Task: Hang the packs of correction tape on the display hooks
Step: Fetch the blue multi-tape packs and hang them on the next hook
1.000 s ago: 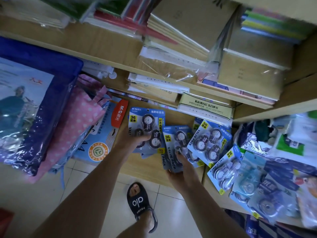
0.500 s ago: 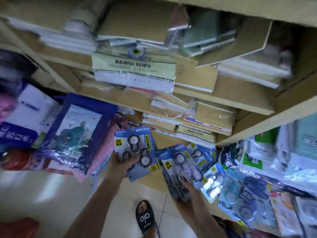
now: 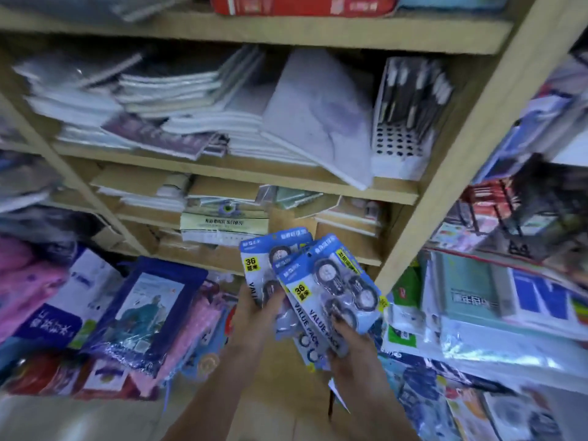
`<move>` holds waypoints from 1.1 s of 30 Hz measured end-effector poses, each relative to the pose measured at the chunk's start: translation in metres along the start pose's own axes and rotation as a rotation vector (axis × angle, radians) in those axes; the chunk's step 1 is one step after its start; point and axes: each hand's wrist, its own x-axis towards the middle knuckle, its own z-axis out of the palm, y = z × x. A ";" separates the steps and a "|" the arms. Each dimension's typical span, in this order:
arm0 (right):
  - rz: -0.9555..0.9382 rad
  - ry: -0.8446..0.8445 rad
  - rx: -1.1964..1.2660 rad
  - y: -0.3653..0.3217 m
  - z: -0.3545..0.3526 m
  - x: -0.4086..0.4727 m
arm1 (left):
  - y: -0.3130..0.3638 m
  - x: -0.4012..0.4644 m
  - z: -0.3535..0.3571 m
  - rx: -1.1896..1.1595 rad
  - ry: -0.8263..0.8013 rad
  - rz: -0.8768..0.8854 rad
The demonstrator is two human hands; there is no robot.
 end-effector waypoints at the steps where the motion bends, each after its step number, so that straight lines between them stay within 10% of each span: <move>1: -0.026 0.025 -0.004 -0.010 0.005 -0.005 | 0.011 -0.009 0.010 -0.033 0.001 0.011; 9: -0.150 -0.035 0.052 -0.075 0.021 -0.041 | 0.062 -0.031 0.075 0.111 0.047 0.234; 33: -0.463 -0.050 -0.546 -0.170 -0.024 -0.087 | 0.061 -0.076 0.111 -0.006 -0.257 0.144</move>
